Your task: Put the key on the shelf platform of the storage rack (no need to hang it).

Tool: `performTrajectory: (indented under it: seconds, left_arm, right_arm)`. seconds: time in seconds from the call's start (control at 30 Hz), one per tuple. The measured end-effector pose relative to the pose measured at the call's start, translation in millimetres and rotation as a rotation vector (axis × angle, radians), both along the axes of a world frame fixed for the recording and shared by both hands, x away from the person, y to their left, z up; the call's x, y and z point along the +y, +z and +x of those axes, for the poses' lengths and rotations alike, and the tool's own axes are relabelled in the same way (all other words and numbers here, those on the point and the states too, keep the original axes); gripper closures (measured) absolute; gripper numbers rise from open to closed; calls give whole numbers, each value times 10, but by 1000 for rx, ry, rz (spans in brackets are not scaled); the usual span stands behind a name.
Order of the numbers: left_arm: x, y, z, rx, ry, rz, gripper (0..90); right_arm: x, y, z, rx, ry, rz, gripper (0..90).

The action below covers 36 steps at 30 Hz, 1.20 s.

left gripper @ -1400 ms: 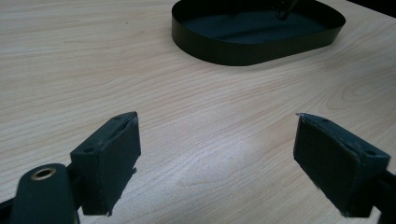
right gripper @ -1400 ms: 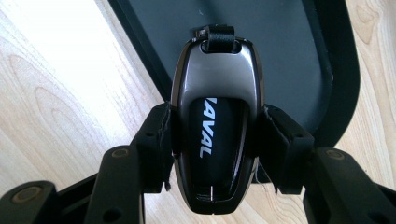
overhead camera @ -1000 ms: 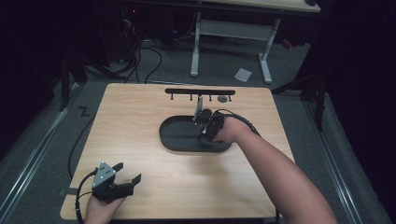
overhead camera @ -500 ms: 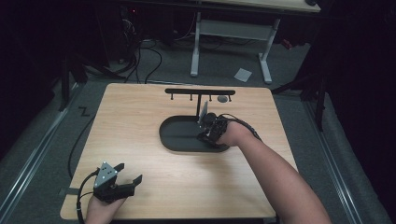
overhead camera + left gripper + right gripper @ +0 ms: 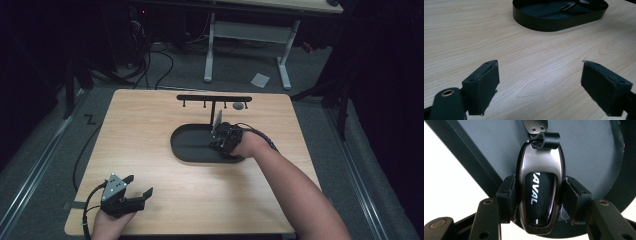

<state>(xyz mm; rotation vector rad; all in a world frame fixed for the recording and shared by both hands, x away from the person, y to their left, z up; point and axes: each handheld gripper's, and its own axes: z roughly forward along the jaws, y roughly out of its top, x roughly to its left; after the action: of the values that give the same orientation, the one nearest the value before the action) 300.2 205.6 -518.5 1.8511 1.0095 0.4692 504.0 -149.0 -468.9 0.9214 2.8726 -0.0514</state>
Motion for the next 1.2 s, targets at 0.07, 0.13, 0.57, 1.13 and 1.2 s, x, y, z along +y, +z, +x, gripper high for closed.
performTrajectory:
  seconds: [0.07, 0.13, 0.57, 1.13, 1.2]
  left_arm:
    - [0, 1, 0, -1, 0, 0, 157]
    - [1, 2, 0, -1, -1, -1, 158]
    - [3, 0, 1, 0, 0, -3, 158]
    - [-20, -8, 6, 3, -9, 2, 158]
    - [-18, -9, 7, 4, -8, 0, 158]
  right_arm:
    - [7, -10, 2, 2, 2, -7, 487]
    - [13, -20, 5, 3, 6, -9, 487]
    - [48, -124, 41, -5, 11, -27, 486]
    - [45, -20, 34, -31, -16, 15, 395]
    - [38, -8, 28, -32, -16, 17, 387]
